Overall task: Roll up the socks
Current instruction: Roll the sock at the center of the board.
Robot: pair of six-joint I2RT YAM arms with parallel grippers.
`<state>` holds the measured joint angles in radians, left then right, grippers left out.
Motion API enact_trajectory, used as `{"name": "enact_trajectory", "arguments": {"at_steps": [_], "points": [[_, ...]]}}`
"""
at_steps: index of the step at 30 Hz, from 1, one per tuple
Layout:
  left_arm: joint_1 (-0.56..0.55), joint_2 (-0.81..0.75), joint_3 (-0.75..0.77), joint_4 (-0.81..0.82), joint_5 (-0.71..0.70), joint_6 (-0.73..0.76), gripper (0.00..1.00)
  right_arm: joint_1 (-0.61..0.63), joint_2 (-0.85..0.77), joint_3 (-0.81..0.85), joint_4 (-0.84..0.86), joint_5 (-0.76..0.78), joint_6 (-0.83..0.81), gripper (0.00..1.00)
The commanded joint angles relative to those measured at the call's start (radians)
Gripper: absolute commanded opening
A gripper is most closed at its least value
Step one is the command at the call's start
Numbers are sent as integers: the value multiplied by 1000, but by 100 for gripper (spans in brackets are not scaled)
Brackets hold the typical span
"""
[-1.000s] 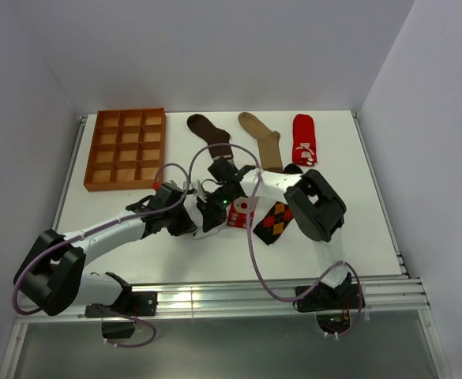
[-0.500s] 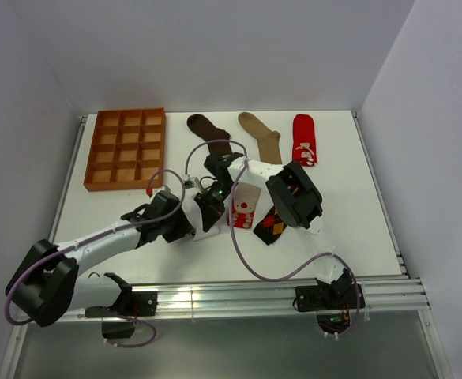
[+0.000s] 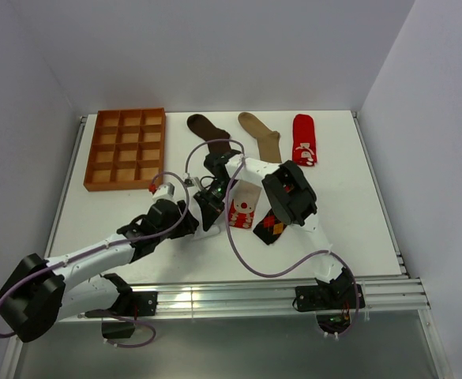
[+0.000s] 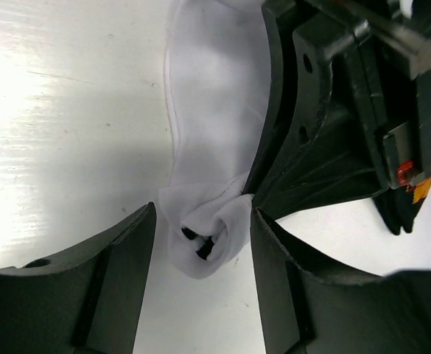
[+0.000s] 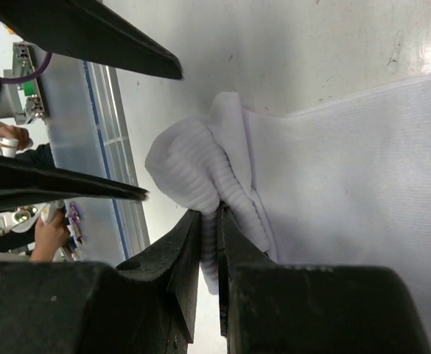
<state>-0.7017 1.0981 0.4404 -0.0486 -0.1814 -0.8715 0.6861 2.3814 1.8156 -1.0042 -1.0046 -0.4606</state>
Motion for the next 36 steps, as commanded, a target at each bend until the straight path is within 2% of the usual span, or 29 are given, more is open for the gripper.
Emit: {"name": "enact_trajectory", "arguments": {"at_steps": [1, 6, 13, 14, 16, 22, 24, 32, 36], "points": [[-16, 26, -43, 194, 0, 81, 59, -17, 81, 7, 13, 192, -18, 13], [-15, 25, -118, 351, 74, 109, 57, -23, 93, 11, 23, 196, -3, 13], [-15, 83, -135, 431, 140, 143, 52, -28, 102, 19, 26, 193, 5, 13], [-15, 104, -131, 426, 135, 144, 51, -30, 102, 19, 26, 193, 7, 13], [-15, 132, -109, 411, 134, 146, 43, -30, 102, 21, 27, 195, 10, 13], [-15, 226, -29, 305, 126, 121, 12, -31, 78, -10, 75, 228, 25, 13], [-15, 250, -6, 264, 125, 106, 0, -31, 53, -28, 117, 245, 39, 18], [-15, 354, 164, -83, 60, 14, 0, -36, -194, -258, 389, 356, 88, 49], [-15, 391, 225, -190, 51, -17, 0, -56, -310, -384, 542, 374, 123, 52]]}}
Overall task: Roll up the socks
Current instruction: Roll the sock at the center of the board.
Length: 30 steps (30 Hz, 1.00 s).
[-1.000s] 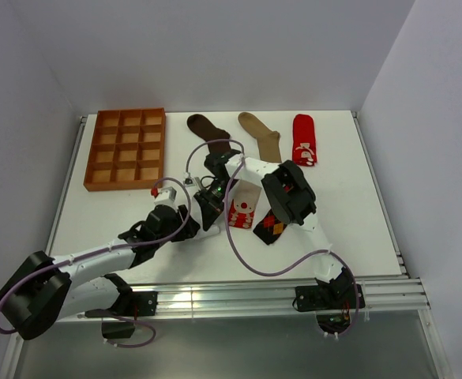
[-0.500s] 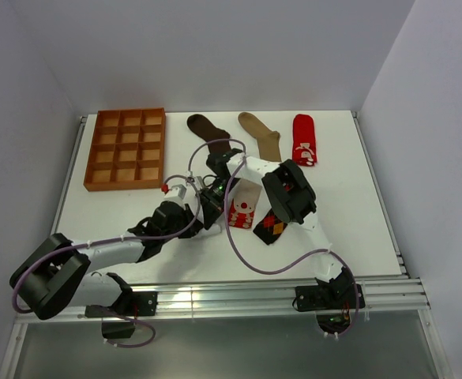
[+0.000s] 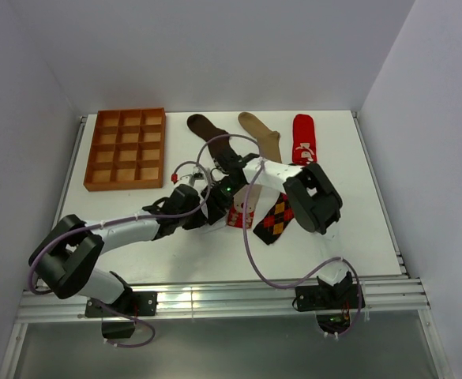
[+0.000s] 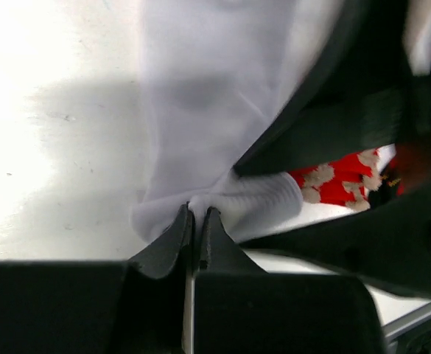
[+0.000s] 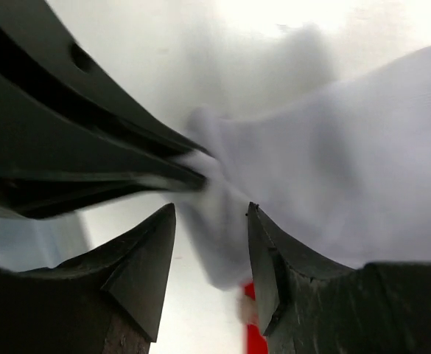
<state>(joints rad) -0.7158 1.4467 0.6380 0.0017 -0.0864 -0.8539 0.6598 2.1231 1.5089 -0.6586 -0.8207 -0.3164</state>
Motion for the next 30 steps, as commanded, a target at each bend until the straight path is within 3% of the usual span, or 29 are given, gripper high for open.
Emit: {"name": "enact_trajectory", "arguments": {"at_steps": [1, 8, 18, 22, 30], "points": [[-1, 52, 34, -252, -44, -37, 0, -34, -93, -97, 221, 193, 0, 52], [-2, 60, 81, -353, -33, -42, 0, -107, -201, -185, 306, 172, 37, 51], [-1, 37, 143, -552, -10, -1, 0, -105, -511, -458, 493, 216, -107, 46], [7, 3, 132, -588, 43, 3, 0, -28, -604, -573, 553, 304, -226, 48], [47, 32, 144, -620, 122, 42, 0, 294, -724, -808, 780, 544, -383, 48]]}}
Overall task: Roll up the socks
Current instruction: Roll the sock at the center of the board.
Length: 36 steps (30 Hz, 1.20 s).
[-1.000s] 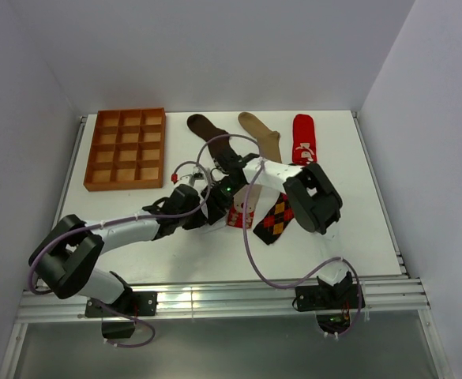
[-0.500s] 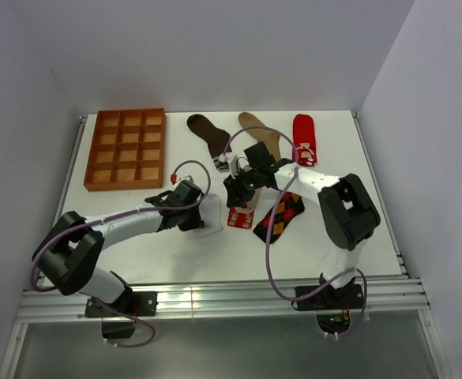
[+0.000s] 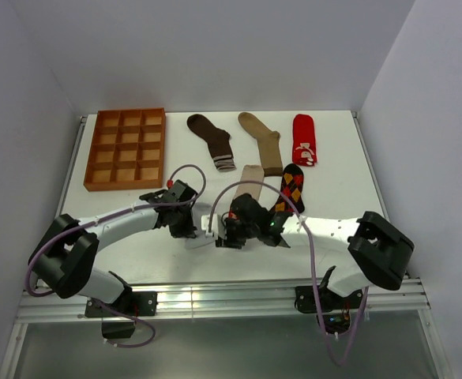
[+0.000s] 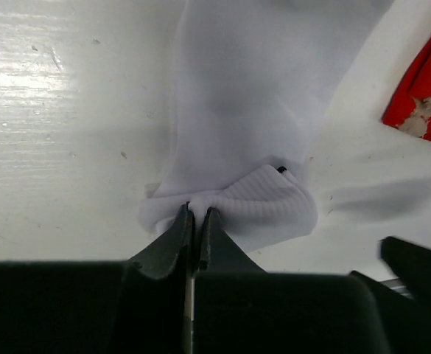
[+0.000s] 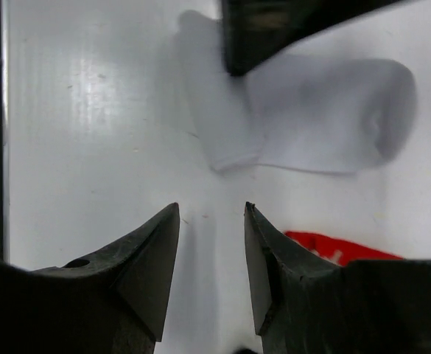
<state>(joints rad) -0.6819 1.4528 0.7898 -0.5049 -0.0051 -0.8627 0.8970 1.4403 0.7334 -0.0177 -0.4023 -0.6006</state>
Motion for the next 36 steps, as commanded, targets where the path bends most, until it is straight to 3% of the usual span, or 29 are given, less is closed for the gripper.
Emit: {"name": "enact_trajectory", "arguments": {"at_steps": [1, 13, 26, 36], "points": [[22, 35, -8, -109, 63, 53, 0, 74, -38, -38, 166, 135, -102, 48], [50, 96, 35, -104, 102, 82, 0, 267, 68, -58, 288, 263, -195, 53], [68, 101, 16, -80, 134, 102, 0, 287, 210, -28, 389, 342, -254, 54], [71, 112, 2, -55, 157, 105, 0, 303, 218, -49, 478, 401, -289, 54]]}}
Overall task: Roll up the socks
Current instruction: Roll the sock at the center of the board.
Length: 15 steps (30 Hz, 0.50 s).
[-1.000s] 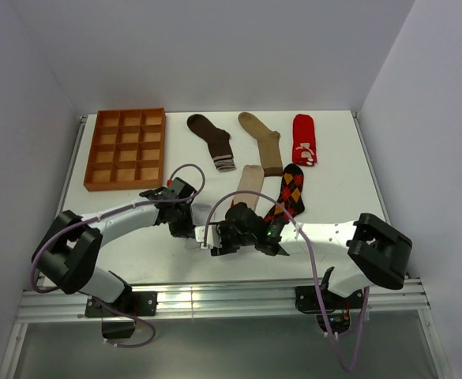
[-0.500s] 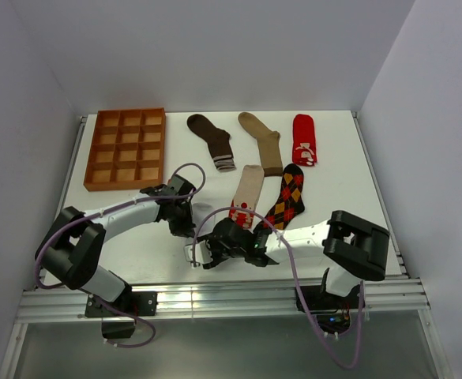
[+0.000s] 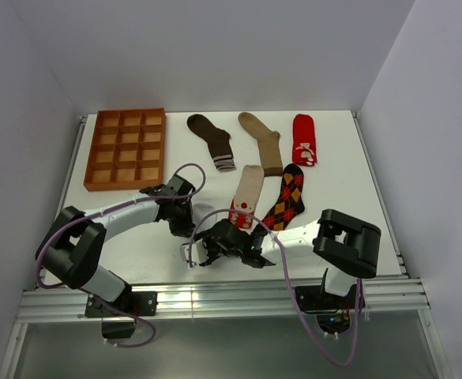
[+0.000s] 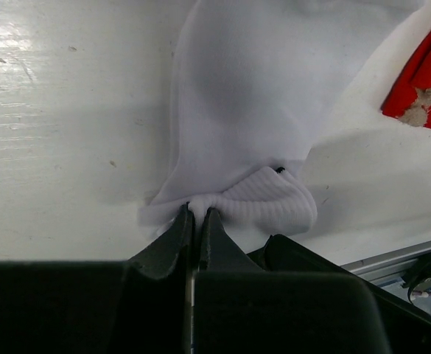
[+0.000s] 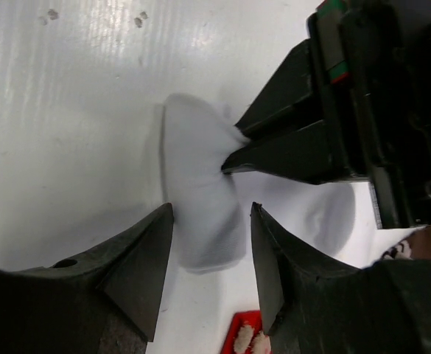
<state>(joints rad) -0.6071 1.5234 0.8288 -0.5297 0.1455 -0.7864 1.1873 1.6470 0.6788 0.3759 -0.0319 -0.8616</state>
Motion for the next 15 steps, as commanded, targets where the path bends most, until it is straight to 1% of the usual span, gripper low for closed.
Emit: {"name": "enact_trajectory", "arguments": {"at_steps": [1, 8, 13, 15], "points": [[-3, 40, -39, -30, 8, 27, 0, 15, 19, 4, 80, 30, -33, 54], [-2, 43, -45, -20, 11, 30, 1, 23, 27, 16, 17, 4, -45, 55], [0, 46, -40, -16, 20, 33, 1, 23, 60, 37, 3, 26, -43, 55], [-2, 43, -40, -15, 23, 33, 2, 23, 71, 42, 1, 26, -40, 46]]}}
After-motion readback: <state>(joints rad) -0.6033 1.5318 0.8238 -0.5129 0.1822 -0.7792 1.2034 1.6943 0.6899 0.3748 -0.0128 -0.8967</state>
